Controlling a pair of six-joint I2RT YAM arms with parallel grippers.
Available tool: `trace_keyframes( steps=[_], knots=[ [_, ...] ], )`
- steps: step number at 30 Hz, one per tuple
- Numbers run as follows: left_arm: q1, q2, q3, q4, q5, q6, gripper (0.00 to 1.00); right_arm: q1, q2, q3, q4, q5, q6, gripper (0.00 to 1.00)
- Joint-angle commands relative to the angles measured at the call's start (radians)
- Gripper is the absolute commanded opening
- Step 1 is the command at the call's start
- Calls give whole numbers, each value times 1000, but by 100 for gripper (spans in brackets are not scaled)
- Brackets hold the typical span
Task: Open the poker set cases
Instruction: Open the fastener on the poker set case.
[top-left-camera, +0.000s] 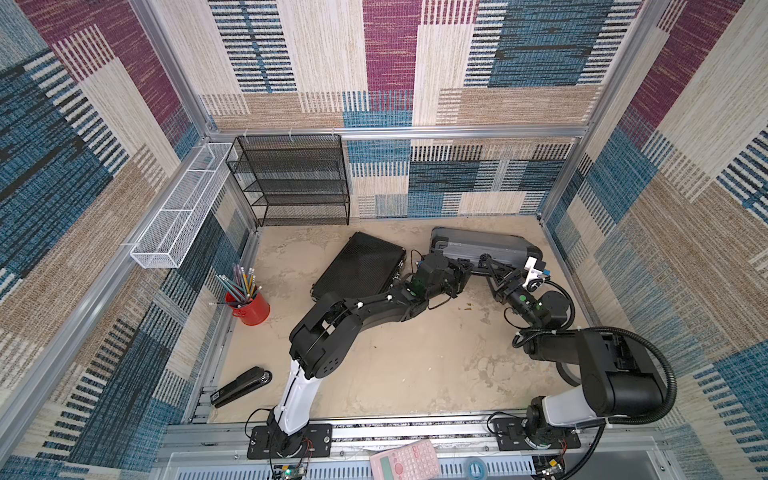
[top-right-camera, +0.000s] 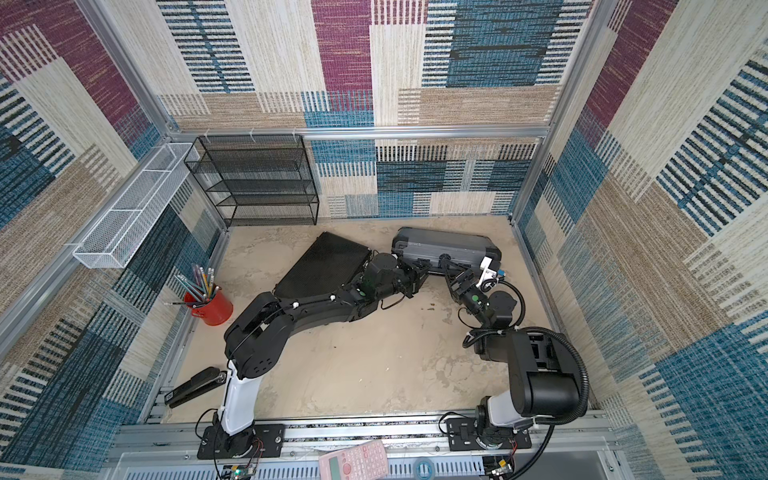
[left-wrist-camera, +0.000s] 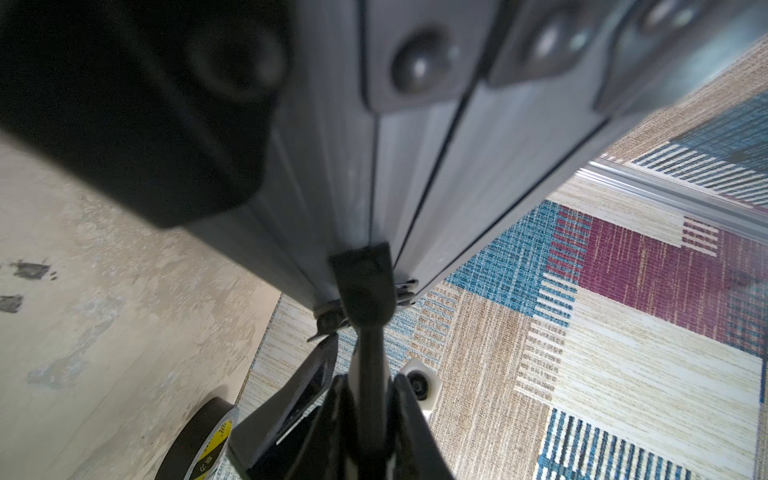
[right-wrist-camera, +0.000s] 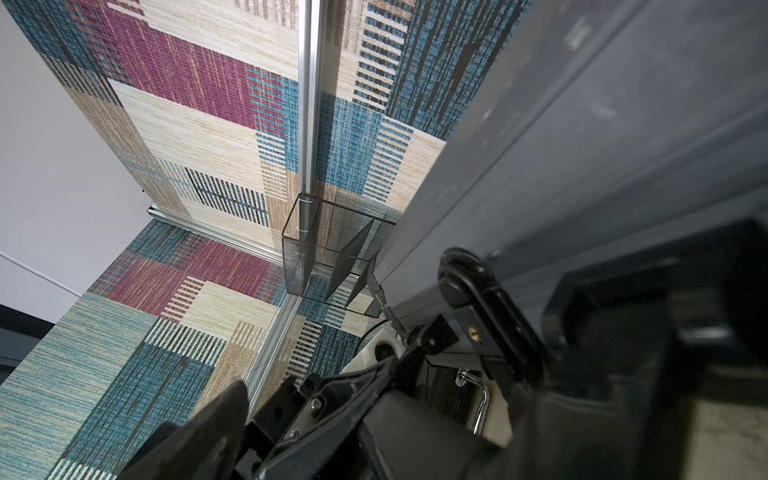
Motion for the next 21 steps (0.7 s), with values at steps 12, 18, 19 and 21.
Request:
trace_keyframes(
  steps=[12, 18, 19, 21],
  knots=[
    [-4, -15, 8, 206, 45, -37, 0, 11, -38, 16, -156, 17, -104, 100],
    [-4, -12, 5, 212, 47, -42, 0, 16, 3, 27, -68, 2, -70, 100],
    [-4, -10, 6, 211, 48, -43, 0, 17, 6, 29, -58, 0, -64, 99],
    [-4, -8, 3, 213, 50, -46, 0, 18, 9, 36, -42, -6, -58, 99]
  ],
)
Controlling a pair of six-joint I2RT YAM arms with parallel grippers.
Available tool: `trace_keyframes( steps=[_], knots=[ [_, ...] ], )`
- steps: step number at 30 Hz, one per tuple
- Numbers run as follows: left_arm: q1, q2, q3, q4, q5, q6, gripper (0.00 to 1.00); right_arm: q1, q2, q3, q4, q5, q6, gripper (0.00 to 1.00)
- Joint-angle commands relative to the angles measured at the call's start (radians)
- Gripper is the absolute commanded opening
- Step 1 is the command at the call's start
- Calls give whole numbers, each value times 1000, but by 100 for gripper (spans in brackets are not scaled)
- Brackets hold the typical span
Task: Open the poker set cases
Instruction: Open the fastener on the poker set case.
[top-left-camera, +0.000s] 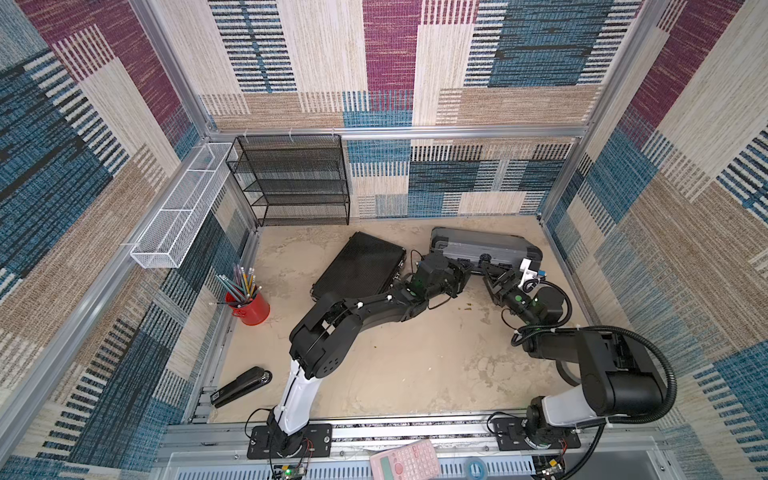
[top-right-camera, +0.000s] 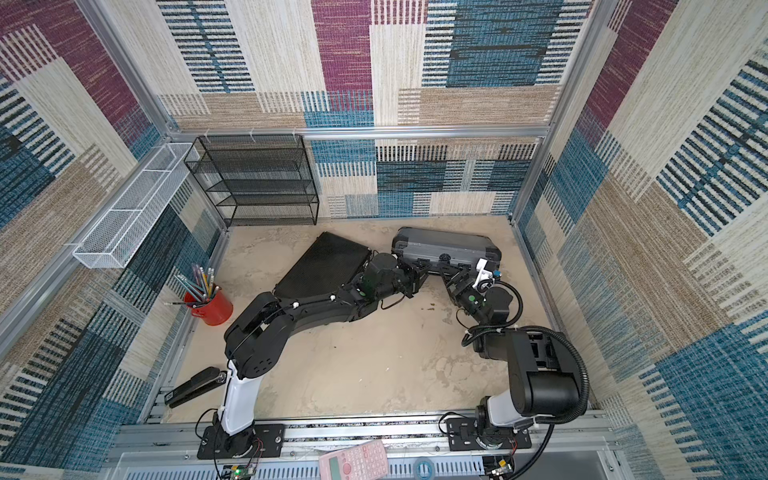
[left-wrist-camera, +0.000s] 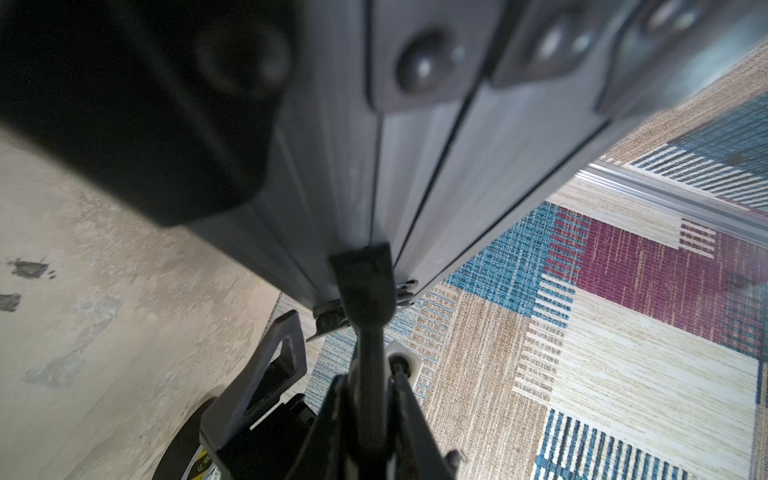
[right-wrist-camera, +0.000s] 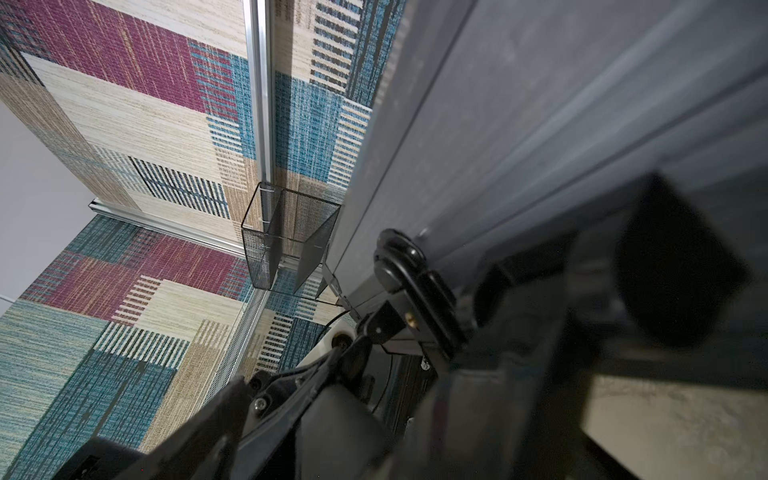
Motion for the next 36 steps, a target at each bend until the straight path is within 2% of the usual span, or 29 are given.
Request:
trace_keyframes(
  steps=[1, 8, 15, 27, 36],
  knots=[
    [-4, -9, 1, 209, 51, -41, 0, 3, 3, 12, 94, -23, 26, 99],
    [-3, -1, -10, 210, 47, -49, 0, 4, -26, 4, 123, -31, 68, 100],
    [-3, 6, -26, 210, 41, -56, 0, 4, 25, -2, 282, -56, 181, 100],
    [-3, 20, -42, 196, 36, -53, 0, 4, -58, 3, 232, -40, 194, 100],
    [-4, 24, -70, 185, 32, -52, 0, 4, -67, -8, 300, -26, 257, 100]
  ],
)
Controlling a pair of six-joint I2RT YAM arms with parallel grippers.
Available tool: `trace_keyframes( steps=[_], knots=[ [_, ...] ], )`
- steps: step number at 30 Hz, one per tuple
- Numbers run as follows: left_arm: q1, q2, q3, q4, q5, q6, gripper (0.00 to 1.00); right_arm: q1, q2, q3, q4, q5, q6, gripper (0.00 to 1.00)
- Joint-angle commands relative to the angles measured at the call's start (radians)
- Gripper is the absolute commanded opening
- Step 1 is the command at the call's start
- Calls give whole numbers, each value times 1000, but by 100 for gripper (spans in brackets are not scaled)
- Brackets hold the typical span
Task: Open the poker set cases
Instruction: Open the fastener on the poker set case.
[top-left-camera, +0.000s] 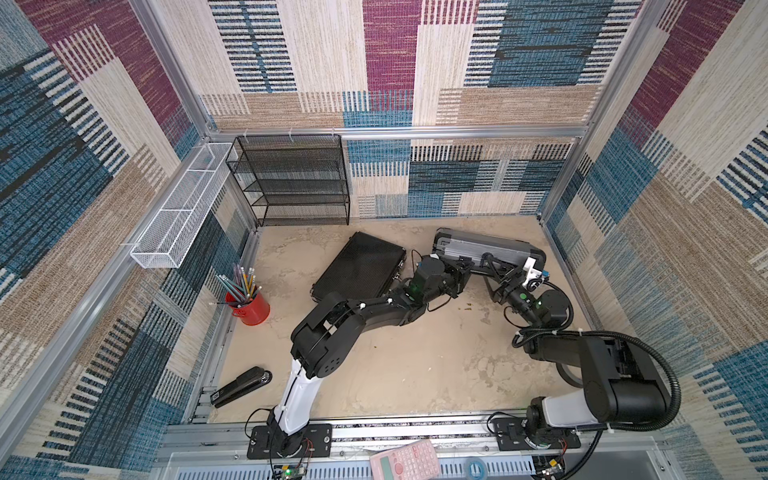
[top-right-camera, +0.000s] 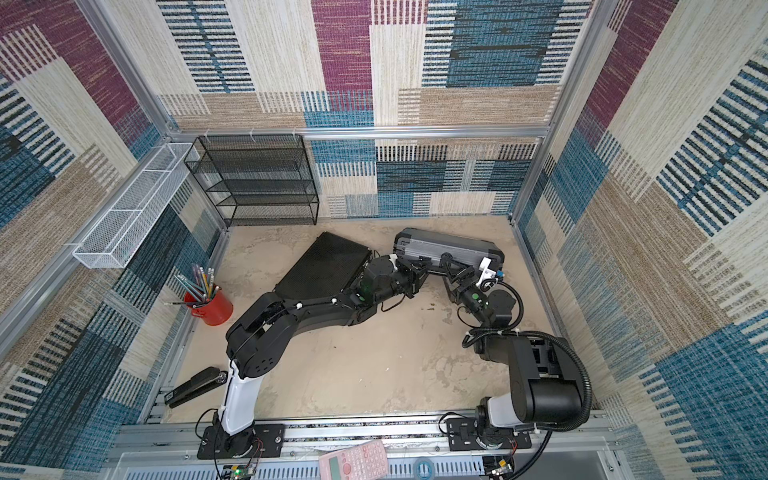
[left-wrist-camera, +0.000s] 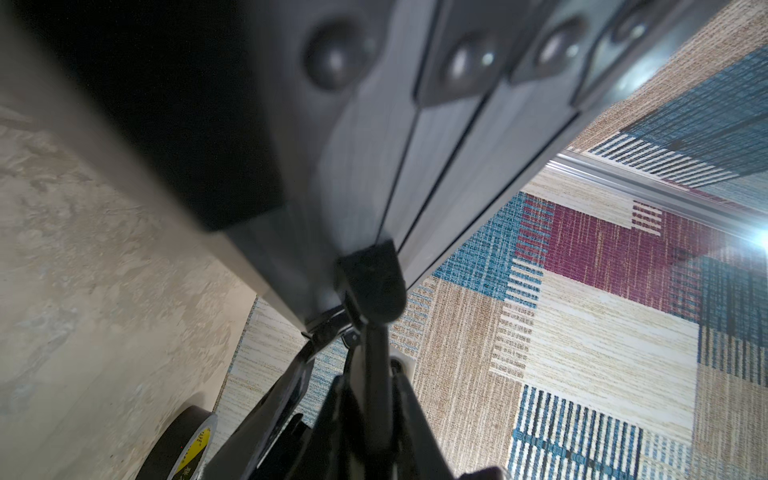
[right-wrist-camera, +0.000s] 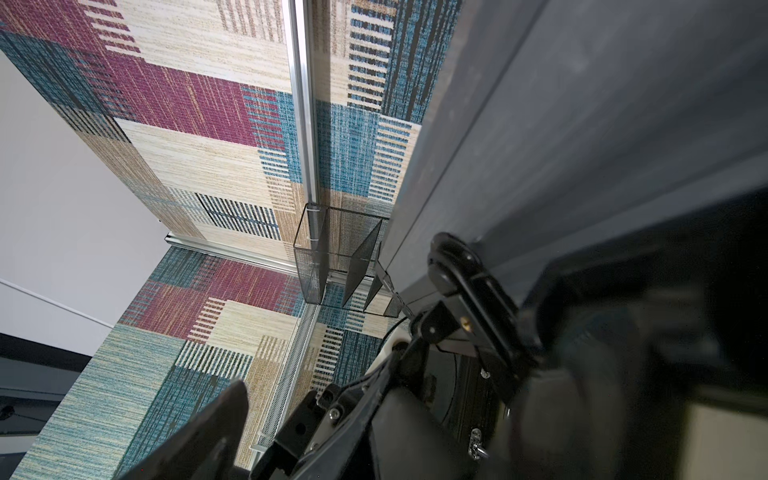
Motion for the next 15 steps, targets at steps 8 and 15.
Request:
trace_keyframes(
  steps=[8, 15],
  knots=[
    [-1, 18, -15, 21, 34, -48, 0, 0, -71, 15, 183, -16, 46, 100],
    [-1, 25, -17, 33, 31, -62, 0, 0, -96, 13, 28, -5, -40, 100]
  ],
)
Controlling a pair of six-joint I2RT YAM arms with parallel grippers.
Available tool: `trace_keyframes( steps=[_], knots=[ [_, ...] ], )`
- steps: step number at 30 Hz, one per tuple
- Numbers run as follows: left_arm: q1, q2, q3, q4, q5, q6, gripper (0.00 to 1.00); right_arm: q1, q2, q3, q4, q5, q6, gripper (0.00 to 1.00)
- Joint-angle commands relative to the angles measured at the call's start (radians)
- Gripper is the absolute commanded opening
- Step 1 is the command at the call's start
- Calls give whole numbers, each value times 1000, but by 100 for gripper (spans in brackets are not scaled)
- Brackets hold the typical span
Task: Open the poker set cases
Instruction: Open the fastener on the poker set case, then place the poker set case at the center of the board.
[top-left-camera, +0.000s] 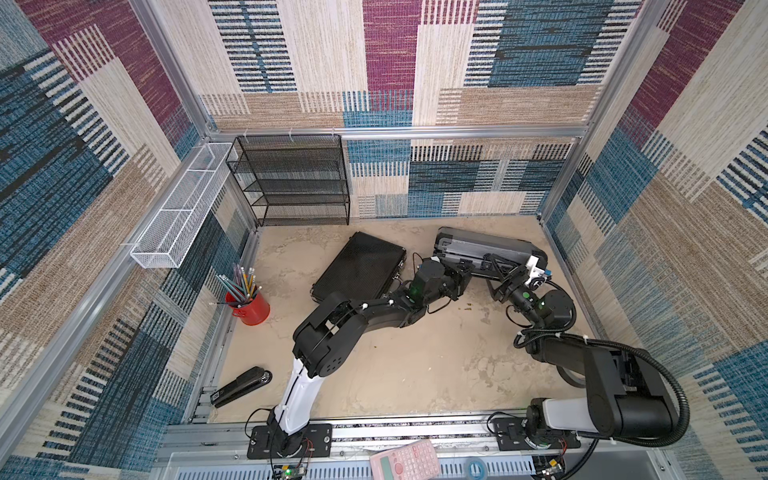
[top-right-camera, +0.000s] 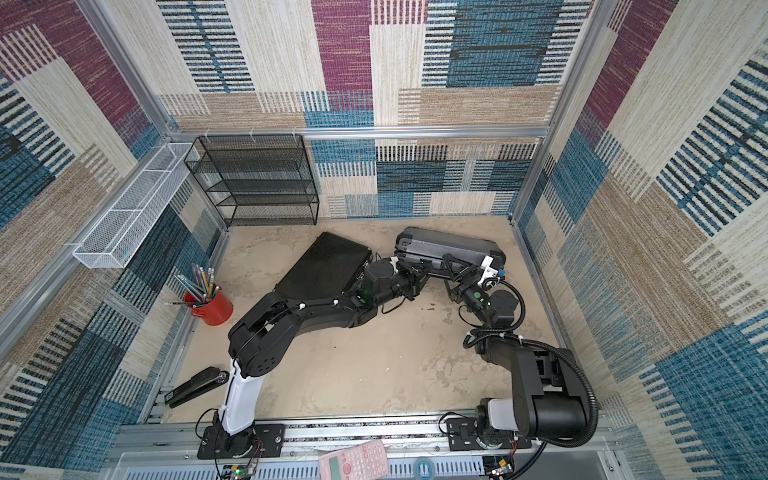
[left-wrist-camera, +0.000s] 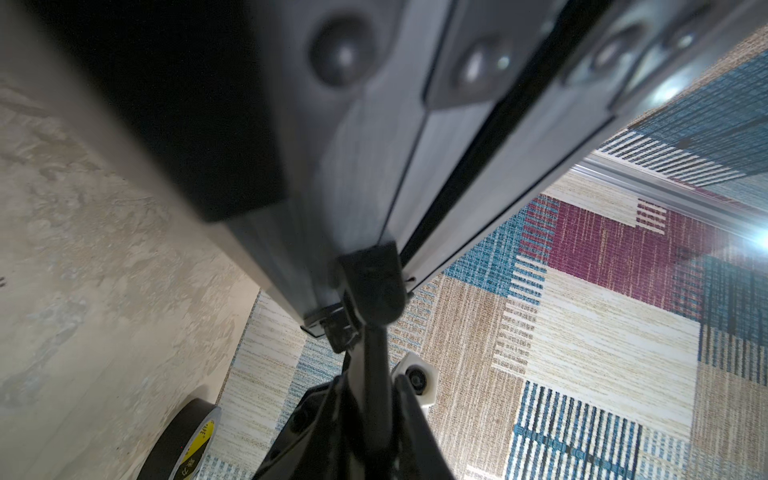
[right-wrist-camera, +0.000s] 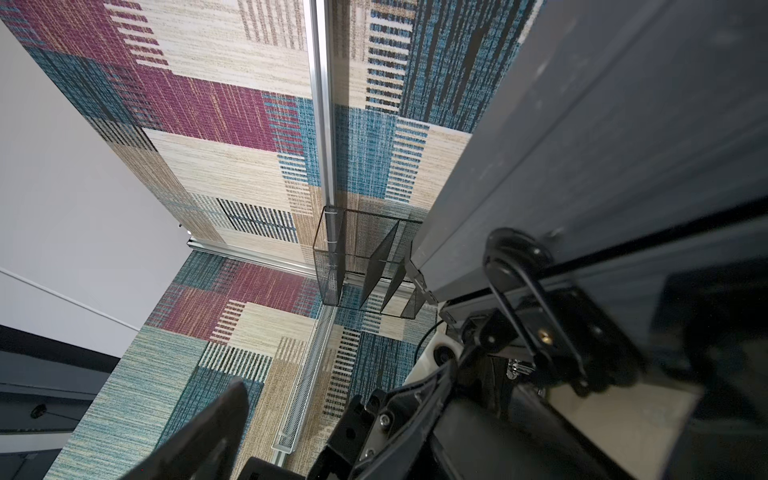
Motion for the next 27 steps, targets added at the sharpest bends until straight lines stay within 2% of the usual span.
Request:
trace_keyframes(
  steps=[1, 12, 19, 27],
  knots=[
    [2, 5, -4, 2, 17, -49, 0, -1, -21, 9, 41, -2, -94, 100],
    [13, 25, -32, 47, -4, -64, 0, -1, -109, 40, -476, 65, -401, 99],
    [12, 39, -67, 85, -21, -73, 0, -4, -105, 24, -561, 92, -480, 100],
    [12, 60, -132, 138, -33, -102, 0, -11, -178, 32, -716, 147, -592, 99]
  ],
)
